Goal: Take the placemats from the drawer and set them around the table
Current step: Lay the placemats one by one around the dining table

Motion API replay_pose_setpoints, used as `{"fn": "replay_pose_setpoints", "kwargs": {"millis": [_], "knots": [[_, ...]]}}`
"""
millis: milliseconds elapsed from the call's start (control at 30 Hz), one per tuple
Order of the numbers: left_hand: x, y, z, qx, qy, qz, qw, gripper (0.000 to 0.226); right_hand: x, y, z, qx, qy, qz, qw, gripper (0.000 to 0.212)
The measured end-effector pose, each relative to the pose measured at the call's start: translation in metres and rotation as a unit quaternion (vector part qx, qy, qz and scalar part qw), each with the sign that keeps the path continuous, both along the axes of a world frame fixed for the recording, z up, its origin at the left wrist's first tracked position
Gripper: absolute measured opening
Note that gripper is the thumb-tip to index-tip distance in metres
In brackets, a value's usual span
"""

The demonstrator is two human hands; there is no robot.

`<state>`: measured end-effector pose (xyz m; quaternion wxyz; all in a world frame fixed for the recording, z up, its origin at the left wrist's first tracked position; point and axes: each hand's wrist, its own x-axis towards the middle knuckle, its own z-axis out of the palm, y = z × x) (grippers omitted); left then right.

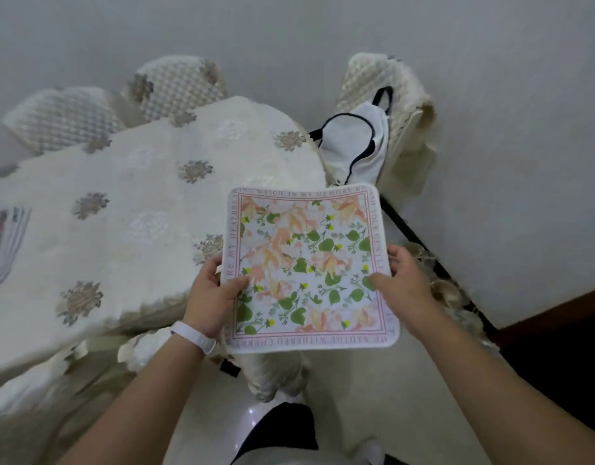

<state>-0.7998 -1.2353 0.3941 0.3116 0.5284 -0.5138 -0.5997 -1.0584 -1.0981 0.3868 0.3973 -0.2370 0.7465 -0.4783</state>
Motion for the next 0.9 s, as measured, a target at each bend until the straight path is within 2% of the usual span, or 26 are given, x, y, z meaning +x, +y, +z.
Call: {"fn": "replay_pose_setpoints", "kwargs": {"millis": [167, 467, 767, 900], "knots": [[0.035, -0.039, -0.005, 0.011, 0.024, 0.067, 0.997, 0.036, 0.021, -0.071, 0.01, -0.002, 0.003, 0.066, 0.998, 0.043], [0.096, -0.151, -0.032, 0.038, 0.033, 0.12, 0.991, 0.037, 0.063, -0.216, 0.004, 0.016, 0.062, 0.123, 0.99, 0.037], [0.114, -0.207, -0.06, 0.074, 0.037, 0.149, 0.985, 0.038, 0.078, -0.3, -0.02, 0.067, 0.111, 0.168, 0.977, 0.034], [0.113, -0.222, -0.082, 0.079, 0.012, 0.162, 0.984, 0.04, 0.079, -0.324, -0.044, 0.085, 0.109, 0.187, 0.973, 0.033]]}}
